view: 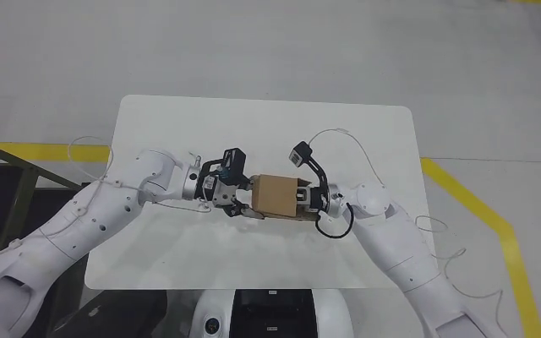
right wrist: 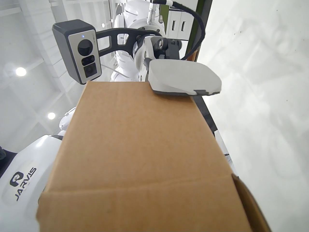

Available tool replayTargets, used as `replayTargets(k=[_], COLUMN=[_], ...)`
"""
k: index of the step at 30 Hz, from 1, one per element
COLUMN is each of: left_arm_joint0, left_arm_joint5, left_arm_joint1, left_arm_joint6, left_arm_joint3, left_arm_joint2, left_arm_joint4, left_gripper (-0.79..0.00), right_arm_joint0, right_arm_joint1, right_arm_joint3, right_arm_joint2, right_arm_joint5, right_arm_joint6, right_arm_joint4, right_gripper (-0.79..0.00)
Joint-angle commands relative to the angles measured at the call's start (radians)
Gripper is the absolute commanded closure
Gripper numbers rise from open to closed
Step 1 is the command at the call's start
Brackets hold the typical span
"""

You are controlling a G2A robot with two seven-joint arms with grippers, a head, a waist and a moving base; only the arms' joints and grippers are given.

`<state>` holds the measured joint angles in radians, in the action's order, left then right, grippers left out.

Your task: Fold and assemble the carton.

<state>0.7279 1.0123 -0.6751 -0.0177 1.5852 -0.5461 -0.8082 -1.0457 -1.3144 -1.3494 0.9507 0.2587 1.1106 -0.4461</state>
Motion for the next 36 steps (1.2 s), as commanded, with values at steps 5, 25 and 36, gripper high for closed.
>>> replayTargets(k=[5, 25, 36], left_arm_joint0=[0.0, 0.039, 0.074], left_arm_joint5=[0.0, 0.0, 0.0], left_arm_joint1=[0.004, 0.068, 0.094], left_arm_joint6=[-0.01, -0.141, -0.186], left_arm_joint3=[-0.002, 0.084, 0.058], left_arm_joint2=[0.001, -0.076, -0.149], left_arm_joint4=[-0.002, 0.003, 0.077], left_gripper=[-0.354, -0.785, -0.785], right_arm_joint0=[0.001, -0.012, -0.019], right_arm_joint1=[0.0, -0.005, 0.001], right_arm_joint3=[0.001, 0.049, 0.026], right_arm_joint2=[0.002, 0.026, 0.015], right_arm_joint5=[0.007, 0.083, 0.062], right_arm_joint6=[-0.005, 0.096, 0.092], right_arm_joint4=[-0.014, -0.243, -0.157], right_gripper=[0.0, 0.0, 0.0])
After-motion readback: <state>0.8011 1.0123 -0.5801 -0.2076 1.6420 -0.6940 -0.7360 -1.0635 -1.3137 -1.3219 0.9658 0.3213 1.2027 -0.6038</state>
